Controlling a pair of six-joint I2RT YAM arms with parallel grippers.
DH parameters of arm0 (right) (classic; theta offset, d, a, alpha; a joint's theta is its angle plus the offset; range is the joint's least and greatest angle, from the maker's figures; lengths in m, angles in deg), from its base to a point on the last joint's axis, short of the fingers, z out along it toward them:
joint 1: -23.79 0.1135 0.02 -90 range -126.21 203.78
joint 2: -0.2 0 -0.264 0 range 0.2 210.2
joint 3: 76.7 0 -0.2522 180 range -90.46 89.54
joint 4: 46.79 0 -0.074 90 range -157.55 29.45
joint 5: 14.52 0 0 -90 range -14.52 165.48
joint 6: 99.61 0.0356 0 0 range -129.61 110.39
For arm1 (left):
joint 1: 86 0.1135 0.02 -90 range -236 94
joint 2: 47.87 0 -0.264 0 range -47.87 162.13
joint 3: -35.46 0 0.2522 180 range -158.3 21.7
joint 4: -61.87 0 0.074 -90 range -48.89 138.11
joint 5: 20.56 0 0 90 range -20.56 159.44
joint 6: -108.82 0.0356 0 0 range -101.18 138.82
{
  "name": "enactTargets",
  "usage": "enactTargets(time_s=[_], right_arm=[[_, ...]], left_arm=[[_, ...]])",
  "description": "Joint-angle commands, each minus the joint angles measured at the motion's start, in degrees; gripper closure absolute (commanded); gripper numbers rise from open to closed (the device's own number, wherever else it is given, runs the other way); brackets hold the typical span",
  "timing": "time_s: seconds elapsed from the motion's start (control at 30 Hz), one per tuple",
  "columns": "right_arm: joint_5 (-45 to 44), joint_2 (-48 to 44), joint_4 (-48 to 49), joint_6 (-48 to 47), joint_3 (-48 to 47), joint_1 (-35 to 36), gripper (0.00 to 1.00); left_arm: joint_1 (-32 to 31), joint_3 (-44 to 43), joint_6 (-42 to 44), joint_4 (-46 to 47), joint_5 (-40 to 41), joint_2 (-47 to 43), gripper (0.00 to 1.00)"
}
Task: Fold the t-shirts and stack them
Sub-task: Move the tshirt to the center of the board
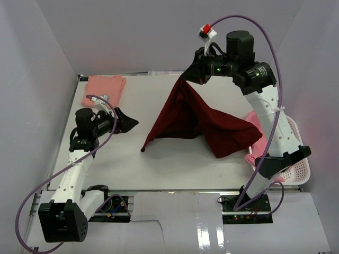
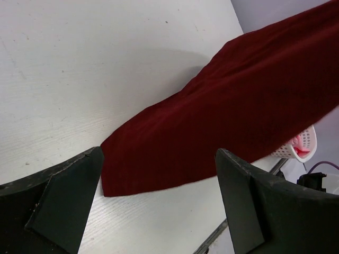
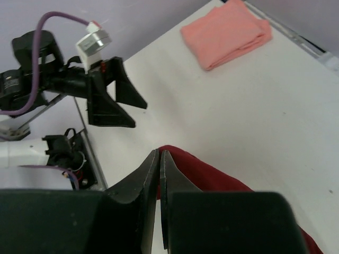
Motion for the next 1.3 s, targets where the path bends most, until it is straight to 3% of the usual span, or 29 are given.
enactTargets(time_s=[0.0,0.1,0.33,0.47,0.63,0.77,0.8,0.87,0.93,0.97,1.0,1.03,1.2,1.27], right_arm=[[4.3,0.9,2.8,-0.7,-4.4,3.8,0.92],[4.1,2.4,3.8,0.4,-4.9,4.9,0.92],[2.4,6.4,9.3,2.1,11.5,4.9,0.92],[-3.1,9.4,12.4,2.1,15.4,4.9,0.92],[-10.7,19.5,11.9,0.9,8.5,4.6,0.92],[-10.2,30.6,6.7,0.0,-12.8,4.5,0.92],[-10.5,31.7,7.4,0.3,-13.3,4.3,0.92],[-10.5,30.2,13.8,1.2,-9.8,4.1,0.86],[-14.7,24.3,19.7,2.9,2.0,3.7,0.63],[-15.9,22.0,24.8,3.0,6.3,3.6,0.30],[-19.0,17.6,26.0,3.0,13.0,3.6,0.12],[-20.1,15.9,25.8,2.4,14.8,3.6,0.02],[-32.6,7.1,13.8,-0.6,21.1,4.5,0.03],[-33.8,2.8,13.6,-0.6,30.6,5.4,0.02]], left_arm=[[0.2,-0.8,1.0,-0.3,0.5,-0.6,0.02],[0.2,-0.8,1.1,-0.2,0.6,-1.3,0.02],[0.2,-0.9,0.8,-0.5,0.3,-4.8,0.02],[0.2,-1.5,0.7,-1.9,0.3,-7.0,0.02],[0.2,-2.4,1.2,-3.1,0.5,-5.7,0.02],[0.2,-2.9,0.7,-2.7,-0.9,-3.5,0.02],[0.2,-3.1,0.7,-2.7,-1.4,-3.1,0.02],[0.2,-3.4,0.7,-3.1,-1.7,-2.5,0.02],[0.2,-3.2,0.8,-3.4,-1.7,-2.8,0.02],[0.2,-3.2,0.9,-3.4,-1.9,-2.9,0.02],[0.2,-3.1,1.0,-3.5,-1.9,-3.1,0.02],[0.2,-3.2,1.0,-4.1,-1.7,-3.0,0.02],[0.2,-3.5,1.0,-4.8,1.1,-1.6,0.02],[0.2,-4.2,0.6,-4.8,1.5,-0.2,0.02]])
